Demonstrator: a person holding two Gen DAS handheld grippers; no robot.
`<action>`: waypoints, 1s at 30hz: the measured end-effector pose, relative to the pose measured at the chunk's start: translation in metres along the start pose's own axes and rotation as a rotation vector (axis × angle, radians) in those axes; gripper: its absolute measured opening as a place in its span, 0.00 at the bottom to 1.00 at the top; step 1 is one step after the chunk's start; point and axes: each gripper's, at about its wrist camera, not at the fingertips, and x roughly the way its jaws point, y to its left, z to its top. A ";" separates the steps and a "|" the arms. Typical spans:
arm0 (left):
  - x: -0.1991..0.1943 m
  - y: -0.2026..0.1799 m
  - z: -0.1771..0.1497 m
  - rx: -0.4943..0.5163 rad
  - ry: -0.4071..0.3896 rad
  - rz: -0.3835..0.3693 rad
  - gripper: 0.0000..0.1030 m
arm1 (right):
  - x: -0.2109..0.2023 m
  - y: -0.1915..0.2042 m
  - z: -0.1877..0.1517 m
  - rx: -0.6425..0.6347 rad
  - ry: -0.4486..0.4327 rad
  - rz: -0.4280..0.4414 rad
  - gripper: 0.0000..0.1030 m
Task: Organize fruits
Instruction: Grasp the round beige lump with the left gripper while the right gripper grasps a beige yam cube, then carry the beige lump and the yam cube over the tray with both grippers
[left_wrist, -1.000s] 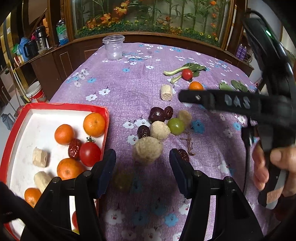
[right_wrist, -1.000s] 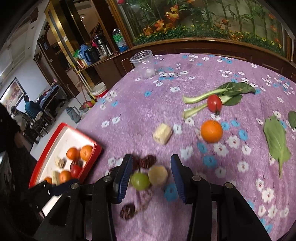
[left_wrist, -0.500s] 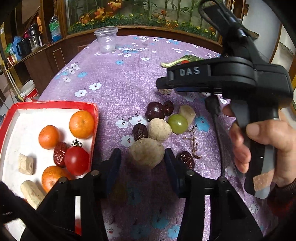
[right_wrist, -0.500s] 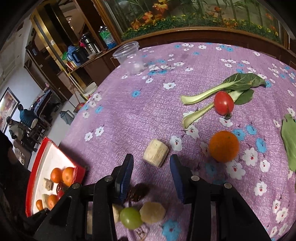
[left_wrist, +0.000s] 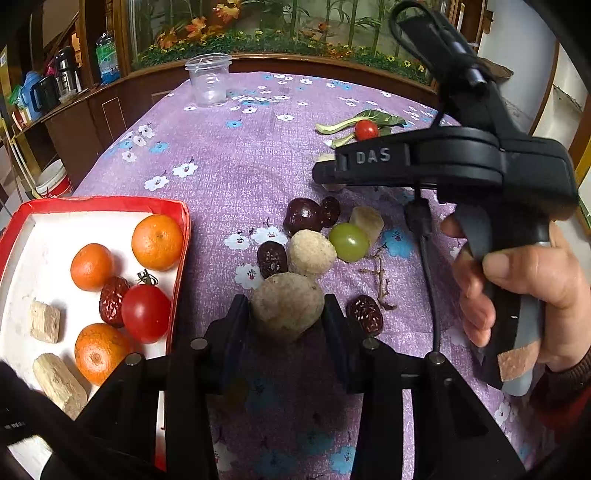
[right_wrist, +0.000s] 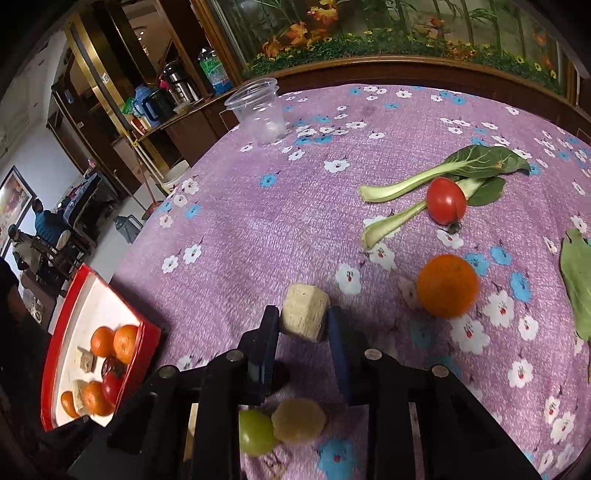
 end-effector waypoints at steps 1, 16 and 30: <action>-0.001 0.000 -0.001 0.002 0.000 0.001 0.37 | -0.003 0.000 -0.002 -0.001 -0.001 0.003 0.27; -0.021 0.000 -0.012 -0.014 -0.018 -0.020 0.37 | -0.050 0.001 -0.031 -0.009 -0.039 0.051 0.26; -0.053 0.002 -0.029 -0.008 -0.043 -0.024 0.37 | -0.087 -0.004 -0.067 0.009 -0.053 0.081 0.26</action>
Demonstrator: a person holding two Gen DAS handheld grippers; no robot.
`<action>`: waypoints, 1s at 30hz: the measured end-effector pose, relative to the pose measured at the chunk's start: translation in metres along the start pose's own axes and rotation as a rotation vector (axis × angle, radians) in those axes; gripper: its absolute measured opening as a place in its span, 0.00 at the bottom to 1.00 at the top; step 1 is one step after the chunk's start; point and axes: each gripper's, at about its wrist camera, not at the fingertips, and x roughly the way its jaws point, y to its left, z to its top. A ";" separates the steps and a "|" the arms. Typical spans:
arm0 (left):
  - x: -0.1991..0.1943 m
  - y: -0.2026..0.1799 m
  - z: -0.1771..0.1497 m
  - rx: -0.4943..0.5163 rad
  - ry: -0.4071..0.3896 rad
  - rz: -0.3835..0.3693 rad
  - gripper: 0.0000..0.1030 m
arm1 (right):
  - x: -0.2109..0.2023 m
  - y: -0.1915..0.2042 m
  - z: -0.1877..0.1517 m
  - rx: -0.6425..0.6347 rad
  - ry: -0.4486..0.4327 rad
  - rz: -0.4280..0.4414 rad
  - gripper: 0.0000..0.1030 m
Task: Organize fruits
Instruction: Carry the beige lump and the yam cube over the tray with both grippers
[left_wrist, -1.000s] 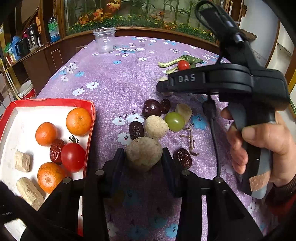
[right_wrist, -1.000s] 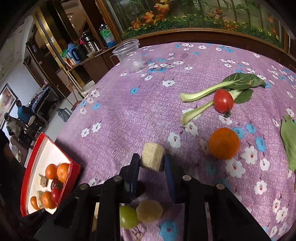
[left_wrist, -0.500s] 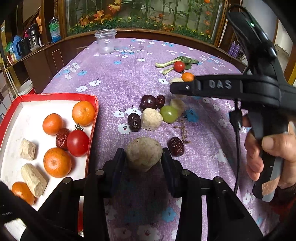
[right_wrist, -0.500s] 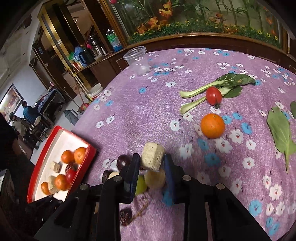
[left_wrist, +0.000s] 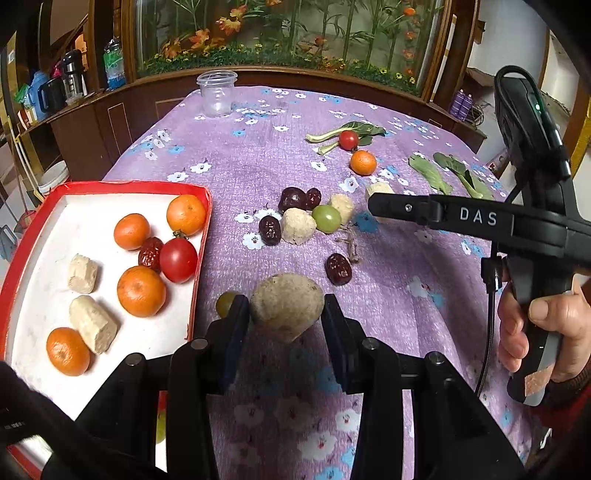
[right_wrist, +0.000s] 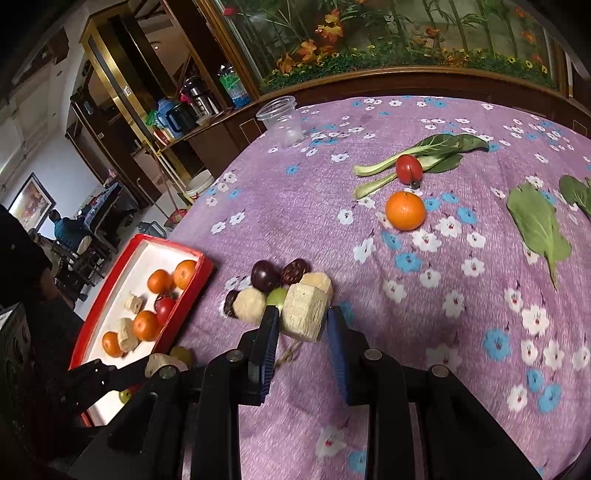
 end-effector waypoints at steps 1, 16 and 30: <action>-0.003 -0.001 -0.001 0.003 -0.003 -0.001 0.37 | -0.002 0.001 -0.002 -0.001 0.001 0.005 0.26; -0.049 0.015 -0.027 -0.003 -0.034 0.033 0.37 | -0.046 0.063 -0.039 -0.084 -0.044 0.083 0.26; -0.067 0.047 -0.044 -0.036 -0.028 0.072 0.37 | -0.046 0.110 -0.059 -0.157 -0.009 0.133 0.26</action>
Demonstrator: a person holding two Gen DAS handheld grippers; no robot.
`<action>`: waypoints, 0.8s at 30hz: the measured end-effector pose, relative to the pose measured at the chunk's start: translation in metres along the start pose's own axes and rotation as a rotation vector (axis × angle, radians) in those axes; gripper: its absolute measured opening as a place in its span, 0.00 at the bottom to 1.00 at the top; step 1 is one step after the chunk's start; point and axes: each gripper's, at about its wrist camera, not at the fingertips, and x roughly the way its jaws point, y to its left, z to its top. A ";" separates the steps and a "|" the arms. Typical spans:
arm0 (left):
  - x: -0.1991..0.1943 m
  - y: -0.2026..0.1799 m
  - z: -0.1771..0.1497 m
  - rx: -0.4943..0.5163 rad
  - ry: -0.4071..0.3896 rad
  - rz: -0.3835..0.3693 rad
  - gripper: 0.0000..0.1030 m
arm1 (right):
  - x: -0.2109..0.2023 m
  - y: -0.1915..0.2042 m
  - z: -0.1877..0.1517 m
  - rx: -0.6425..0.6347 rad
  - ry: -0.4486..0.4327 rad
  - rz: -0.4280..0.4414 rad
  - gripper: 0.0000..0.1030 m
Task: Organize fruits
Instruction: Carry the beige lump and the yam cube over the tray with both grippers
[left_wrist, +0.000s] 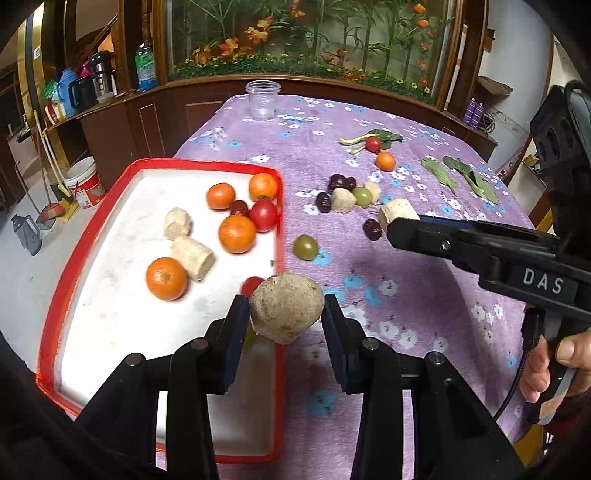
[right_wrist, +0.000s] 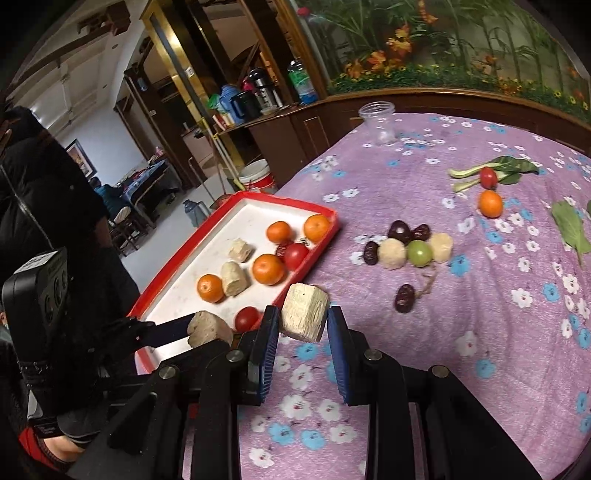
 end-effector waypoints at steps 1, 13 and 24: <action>0.000 0.004 0.001 -0.006 0.000 0.004 0.37 | 0.002 0.003 0.000 -0.008 0.007 0.006 0.26; 0.008 0.055 0.026 -0.081 0.006 0.042 0.37 | 0.036 0.046 0.001 -0.081 0.083 0.087 0.26; 0.016 0.071 -0.003 -0.103 0.050 0.029 0.37 | 0.085 0.059 0.013 -0.091 0.164 0.093 0.26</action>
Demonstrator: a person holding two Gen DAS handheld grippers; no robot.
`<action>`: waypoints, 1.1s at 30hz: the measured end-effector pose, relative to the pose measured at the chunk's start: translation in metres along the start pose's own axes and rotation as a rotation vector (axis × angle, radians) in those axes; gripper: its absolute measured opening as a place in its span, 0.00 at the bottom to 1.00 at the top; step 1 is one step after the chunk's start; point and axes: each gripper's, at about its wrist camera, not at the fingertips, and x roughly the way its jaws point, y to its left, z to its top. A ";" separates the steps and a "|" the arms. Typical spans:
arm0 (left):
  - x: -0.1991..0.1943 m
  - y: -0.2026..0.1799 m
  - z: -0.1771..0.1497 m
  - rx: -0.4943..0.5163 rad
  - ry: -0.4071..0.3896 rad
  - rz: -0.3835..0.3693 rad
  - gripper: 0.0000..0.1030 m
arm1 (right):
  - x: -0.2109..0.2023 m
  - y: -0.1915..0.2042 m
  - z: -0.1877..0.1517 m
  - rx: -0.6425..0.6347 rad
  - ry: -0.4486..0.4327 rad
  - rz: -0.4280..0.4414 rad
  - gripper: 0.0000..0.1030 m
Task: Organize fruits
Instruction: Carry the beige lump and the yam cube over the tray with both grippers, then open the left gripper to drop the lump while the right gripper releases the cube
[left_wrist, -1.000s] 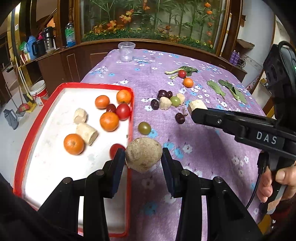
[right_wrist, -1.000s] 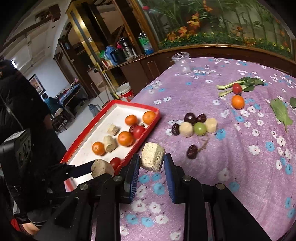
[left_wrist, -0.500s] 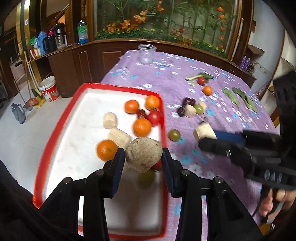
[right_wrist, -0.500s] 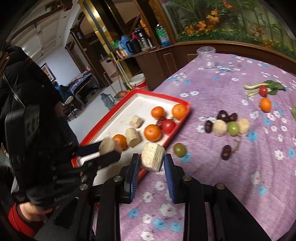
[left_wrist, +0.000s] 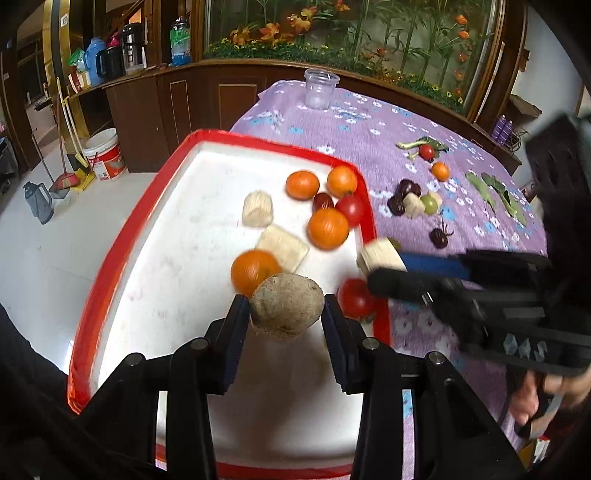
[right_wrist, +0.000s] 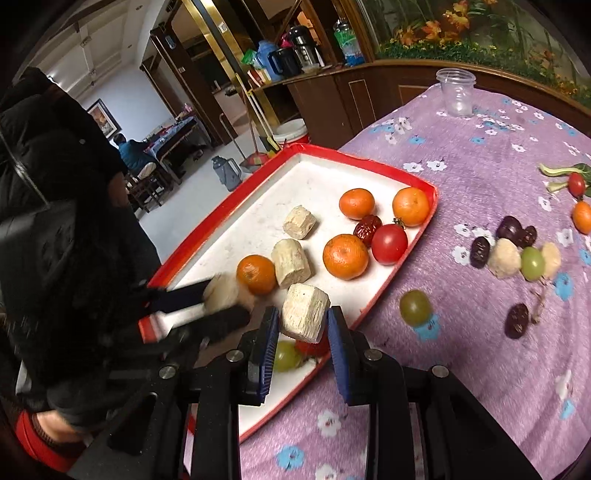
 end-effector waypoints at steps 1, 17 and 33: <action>0.001 0.001 -0.002 0.000 0.005 0.001 0.37 | 0.004 0.000 0.002 -0.002 0.004 -0.002 0.26; 0.018 0.005 -0.007 0.015 0.021 0.008 0.37 | 0.053 0.000 0.014 -0.029 0.067 -0.051 0.26; 0.017 0.002 -0.012 0.003 0.026 0.025 0.40 | 0.027 0.000 0.008 -0.012 0.029 -0.030 0.37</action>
